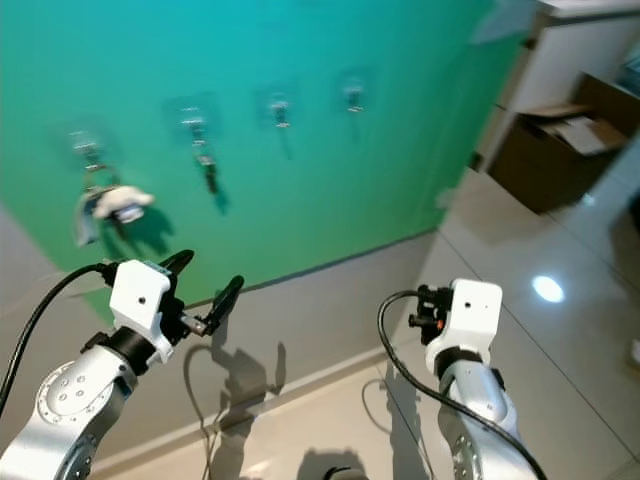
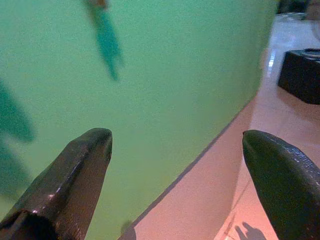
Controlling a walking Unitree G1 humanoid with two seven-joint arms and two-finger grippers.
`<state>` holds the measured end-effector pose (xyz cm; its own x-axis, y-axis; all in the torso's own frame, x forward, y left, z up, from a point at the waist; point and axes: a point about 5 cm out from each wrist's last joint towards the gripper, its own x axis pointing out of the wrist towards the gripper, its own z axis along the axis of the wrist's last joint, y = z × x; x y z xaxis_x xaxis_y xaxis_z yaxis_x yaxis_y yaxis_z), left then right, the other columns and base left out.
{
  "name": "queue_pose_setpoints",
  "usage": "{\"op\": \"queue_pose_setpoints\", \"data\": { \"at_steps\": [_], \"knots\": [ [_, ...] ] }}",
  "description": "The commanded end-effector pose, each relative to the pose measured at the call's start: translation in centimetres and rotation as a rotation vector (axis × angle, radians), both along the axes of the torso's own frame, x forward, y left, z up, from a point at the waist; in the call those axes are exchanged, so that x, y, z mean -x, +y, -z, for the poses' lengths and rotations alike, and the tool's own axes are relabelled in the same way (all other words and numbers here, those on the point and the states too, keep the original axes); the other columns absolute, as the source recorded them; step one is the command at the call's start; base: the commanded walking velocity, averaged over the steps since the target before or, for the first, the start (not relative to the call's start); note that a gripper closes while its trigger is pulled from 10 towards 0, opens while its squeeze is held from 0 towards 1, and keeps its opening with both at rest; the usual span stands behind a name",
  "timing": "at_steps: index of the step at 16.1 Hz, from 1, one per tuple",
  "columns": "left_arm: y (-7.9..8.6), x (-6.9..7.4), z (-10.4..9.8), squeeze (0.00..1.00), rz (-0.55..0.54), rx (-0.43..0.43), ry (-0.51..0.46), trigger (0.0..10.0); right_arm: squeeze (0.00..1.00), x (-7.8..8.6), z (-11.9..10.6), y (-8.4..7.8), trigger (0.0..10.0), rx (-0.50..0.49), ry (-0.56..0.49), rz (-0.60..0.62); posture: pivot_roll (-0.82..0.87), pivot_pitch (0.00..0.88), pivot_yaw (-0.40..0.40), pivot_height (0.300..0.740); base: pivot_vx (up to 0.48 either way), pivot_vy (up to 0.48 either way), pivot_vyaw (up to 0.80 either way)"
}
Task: Hang keys on a hook
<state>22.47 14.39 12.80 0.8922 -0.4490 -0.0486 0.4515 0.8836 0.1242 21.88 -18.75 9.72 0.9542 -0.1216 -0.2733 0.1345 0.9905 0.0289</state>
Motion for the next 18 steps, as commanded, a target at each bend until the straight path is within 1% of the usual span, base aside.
{"op": "queue_pose_setpoints", "data": {
  "at_steps": [1,3,5,6,7,10,14,16,18],
  "knots": [
    [-0.21,0.14,0.29,0.0,0.017,-0.005,0.005,10.0,0.0,0.14,-0.53,-0.22,10.0,0.021,-0.01,0.025,-0.05,0.002,0.044,0.74,0.0,0.0,-0.8],
    [-0.07,-0.15,0.13,0.0,0.016,-0.021,-0.008,10.0,0.0,0.26,-0.46,-0.06,10.0,0.015,0.014,0.006,-0.05,0.006,0.044,0.74,0.0,0.0,-0.8],
    [-0.07,-0.25,-0.03,0.0,0.023,-0.017,-0.019,10.0,0.0,0.15,-0.55,-0.07,10.0,0.031,0.017,0.006,-0.05,0.008,0.04,0.74,0.0,0.0,-0.8],
    [-0.27,-0.12,-0.05,0.0,0.046,0.021,0.0,10.0,0.0,0.03,-0.62,-0.08,10.0,0.031,0.015,0.004,-0.05,0.008,0.04,0.74,0.0,0.0,-0.8],
    [-0.44,0.01,-0.13,0.0,0.062,0.039,0.006,10.0,0.0,-0.06,-0.71,-0.06,10.0,0.031,0.013,-0.001,-0.05,0.009,0.039,0.74,0.0,0.0,-0.8],
    [-0.45,-0.19,-0.08,0.0,0.042,-0.003,-0.021,10.0,0.0,-0.24,-0.92,0.02,10.0,0.05,0.003,-0.017,-0.05,0.01,0.036,0.74,0.0,0.0,-0.8],
    [-0.08,-0.29,0.0,0.0,0.019,-0.013,-0.016,10.0,0.0,-0.13,-0.99,-0.05,10.0,0.057,-0.002,-0.008,-0.05,0.01,0.036,0.74,0.0,0.0,-0.8],
    [0.04,-0.68,-0.02,0.0,0.0,-0.018,-0.017,10.0,0.0,0.02,-1.02,-0.32,10.0,0.07,-0.006,0.016,-0.06,0.003,0.048,0.74,0.0,0.0,-0.8],
    [-0.1,-0.72,-0.04,0.0,0.014,-0.01,-0.017,10.0,0.0,0.08,-1.1,-0.57,10.0,0.086,-0.011,0.027,-0.06,0.003,0.048,0.74,0.0,0.0,-0.8]
  ]
}}
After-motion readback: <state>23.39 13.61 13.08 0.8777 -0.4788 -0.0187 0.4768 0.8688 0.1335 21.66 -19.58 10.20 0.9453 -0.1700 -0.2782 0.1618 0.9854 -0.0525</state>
